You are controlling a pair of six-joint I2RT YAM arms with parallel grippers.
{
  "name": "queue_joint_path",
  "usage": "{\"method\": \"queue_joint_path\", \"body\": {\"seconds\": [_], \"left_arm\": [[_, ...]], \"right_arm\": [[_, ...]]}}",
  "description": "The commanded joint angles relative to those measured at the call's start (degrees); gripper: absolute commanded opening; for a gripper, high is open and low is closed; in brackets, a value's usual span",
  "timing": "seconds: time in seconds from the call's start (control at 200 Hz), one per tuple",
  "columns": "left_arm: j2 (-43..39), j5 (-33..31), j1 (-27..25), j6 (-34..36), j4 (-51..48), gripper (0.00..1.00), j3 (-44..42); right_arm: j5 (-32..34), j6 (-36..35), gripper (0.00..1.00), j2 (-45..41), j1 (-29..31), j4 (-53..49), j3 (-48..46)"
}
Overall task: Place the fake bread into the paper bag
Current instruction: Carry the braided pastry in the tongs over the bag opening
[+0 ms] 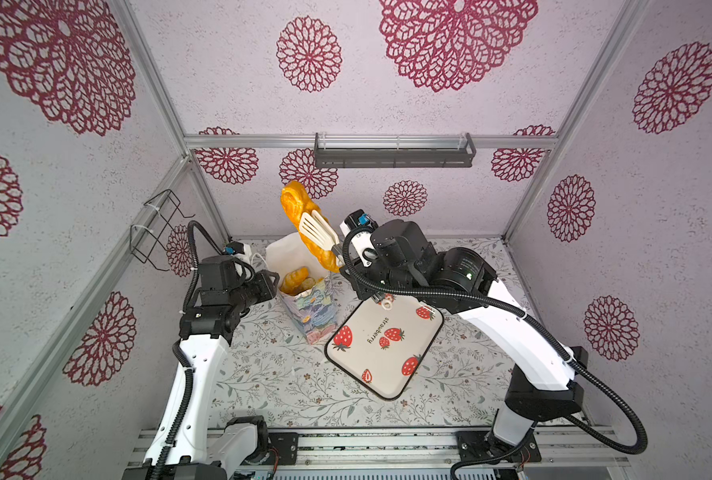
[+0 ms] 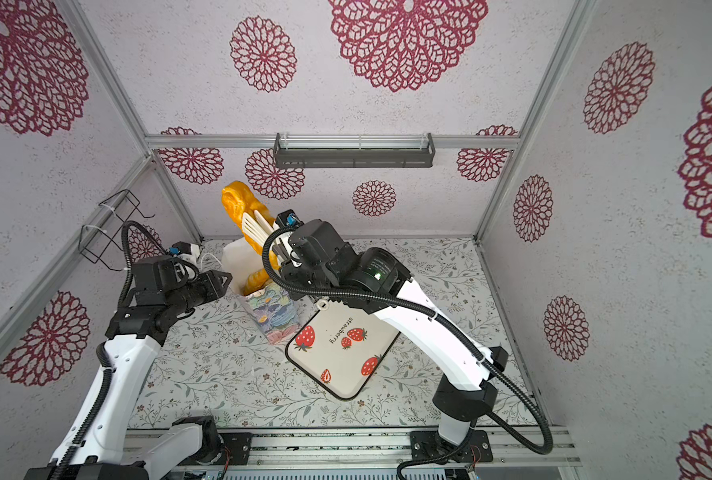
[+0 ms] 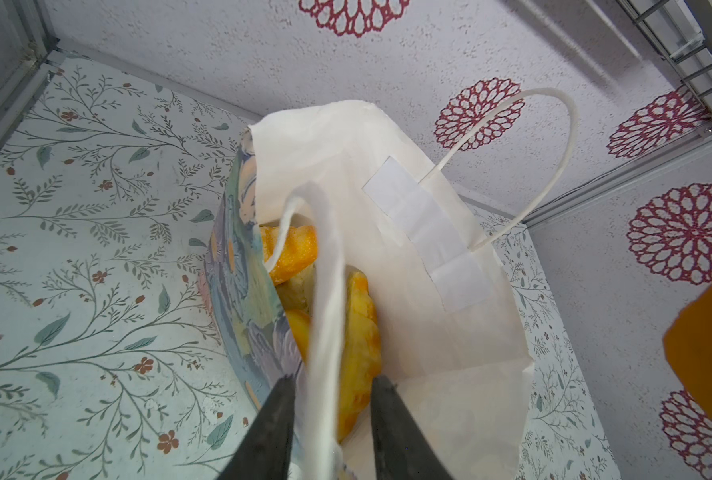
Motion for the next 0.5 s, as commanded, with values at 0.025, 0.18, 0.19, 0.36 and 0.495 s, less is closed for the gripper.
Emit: {"method": "queue_joint_path", "body": {"seconds": [0.025,0.18,0.19,0.36,0.495], "left_arm": [[-0.61,-0.40,-0.44,1.14,-0.02,0.35,1.40],[-0.71,-0.44,-0.45,1.18,0.03,0.35,1.40],[-0.67,-0.40,-0.45,1.15,-0.01,0.35,1.40],[-0.54,-0.50,-0.45,1.27,-0.01,0.35,1.40],[-0.47,-0.62,-0.45,1.31,-0.10,0.35,1.40]], "right_arm": [[-2.93,-1.60,0.27,1.47,-0.11,5.70,5.61],[-6.55,-0.55,0.27,4.24,-1.90,7.34,7.85],[-6.82,-0.39,0.27,4.40,-2.04,7.49,7.85],[-12.41,1.54,0.27,5.95,-4.20,10.38,7.85],[-15.54,2.76,0.27,7.39,-5.21,12.08,7.85]]}}
